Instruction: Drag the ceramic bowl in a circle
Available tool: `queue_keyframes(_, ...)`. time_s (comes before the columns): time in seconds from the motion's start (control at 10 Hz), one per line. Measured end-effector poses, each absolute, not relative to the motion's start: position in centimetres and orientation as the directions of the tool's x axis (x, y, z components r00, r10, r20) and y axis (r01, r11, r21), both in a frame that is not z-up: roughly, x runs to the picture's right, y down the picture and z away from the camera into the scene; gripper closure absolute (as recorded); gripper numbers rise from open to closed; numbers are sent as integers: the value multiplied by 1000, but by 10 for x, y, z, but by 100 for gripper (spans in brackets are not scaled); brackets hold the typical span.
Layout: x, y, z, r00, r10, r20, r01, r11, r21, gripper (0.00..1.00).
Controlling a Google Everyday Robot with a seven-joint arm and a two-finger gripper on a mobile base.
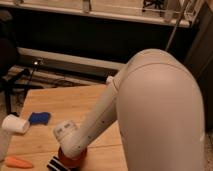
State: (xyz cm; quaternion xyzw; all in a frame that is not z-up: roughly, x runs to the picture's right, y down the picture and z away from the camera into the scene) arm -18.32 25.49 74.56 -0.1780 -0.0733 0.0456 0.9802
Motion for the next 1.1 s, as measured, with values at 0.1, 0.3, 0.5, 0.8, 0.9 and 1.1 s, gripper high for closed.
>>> queue_keyframes(0.1, -197, 251, 747, 983, 118, 141, -60, 931, -360, 100)
queue_keyframes(0.3, -229, 230, 759, 978, 138, 155, -73, 929, -363, 100)
queue_keyframes(0.5, -252, 208, 771, 975, 162, 155, -95, 925, -367, 100)
queue_keyframes(0.8, -280, 181, 792, 974, 183, 132, -121, 918, -378, 100)
queue_keyframes(0.9, -286, 169, 803, 973, 203, 111, -145, 908, -394, 100)
queue_keyframes(1.1, -293, 149, 814, 960, 265, 93, -201, 878, -435, 100)
